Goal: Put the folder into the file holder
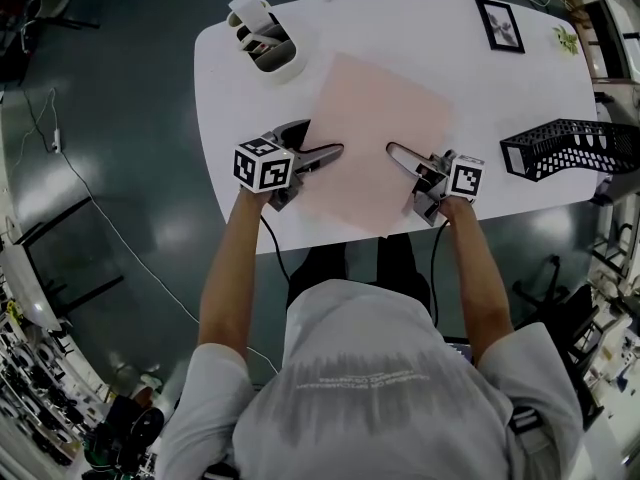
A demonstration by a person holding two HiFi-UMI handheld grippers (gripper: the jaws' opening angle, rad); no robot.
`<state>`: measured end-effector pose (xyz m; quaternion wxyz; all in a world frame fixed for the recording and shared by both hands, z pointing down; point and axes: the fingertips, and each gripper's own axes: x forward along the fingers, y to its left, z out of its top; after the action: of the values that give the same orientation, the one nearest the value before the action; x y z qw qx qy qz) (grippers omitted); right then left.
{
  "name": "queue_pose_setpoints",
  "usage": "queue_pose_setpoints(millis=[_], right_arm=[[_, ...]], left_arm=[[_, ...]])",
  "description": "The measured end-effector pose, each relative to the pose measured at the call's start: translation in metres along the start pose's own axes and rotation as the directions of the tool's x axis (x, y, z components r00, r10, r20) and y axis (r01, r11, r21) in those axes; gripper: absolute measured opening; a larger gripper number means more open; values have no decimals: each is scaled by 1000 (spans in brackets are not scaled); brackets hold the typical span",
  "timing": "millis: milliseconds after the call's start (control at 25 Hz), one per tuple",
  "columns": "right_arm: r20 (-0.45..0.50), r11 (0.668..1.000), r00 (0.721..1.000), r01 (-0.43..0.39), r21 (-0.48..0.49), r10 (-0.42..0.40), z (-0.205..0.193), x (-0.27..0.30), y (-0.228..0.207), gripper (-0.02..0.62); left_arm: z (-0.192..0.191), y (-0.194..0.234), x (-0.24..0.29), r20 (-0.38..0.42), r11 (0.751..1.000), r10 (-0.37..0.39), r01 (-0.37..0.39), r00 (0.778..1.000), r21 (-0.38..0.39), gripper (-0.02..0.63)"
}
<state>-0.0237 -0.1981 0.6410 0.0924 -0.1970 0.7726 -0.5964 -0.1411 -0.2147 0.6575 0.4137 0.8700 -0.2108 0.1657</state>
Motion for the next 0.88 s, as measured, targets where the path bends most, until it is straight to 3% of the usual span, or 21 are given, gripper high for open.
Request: queue_pose_setpoints(millis=[200, 440, 560, 680, 880], right_arm=[[-108, 978, 989, -115, -176, 97, -8, 6, 28, 183], [-233, 930, 961, -215, -297, 147, -19, 16, 58, 193], [-255, 918, 955, -230, -323, 149, -21, 18, 64, 198], [-263, 913, 955, -227, -339, 140, -22, 19, 69, 198], [-280, 901, 956, -195, -387, 87, -26, 16, 79, 212]], left_arm=[[-7, -22, -16, 15, 980, -194, 194, 981, -48, 382], [-15, -50, -29, -1, 930, -366, 366, 931, -34, 380], [-15, -59, -36, 40, 909, -414, 415, 910, -29, 344], [-13, -69, -42, 54, 893, -449, 450, 892, -7, 241], [-14, -82, -47, 73, 894, -448, 446, 891, 40, 202]])
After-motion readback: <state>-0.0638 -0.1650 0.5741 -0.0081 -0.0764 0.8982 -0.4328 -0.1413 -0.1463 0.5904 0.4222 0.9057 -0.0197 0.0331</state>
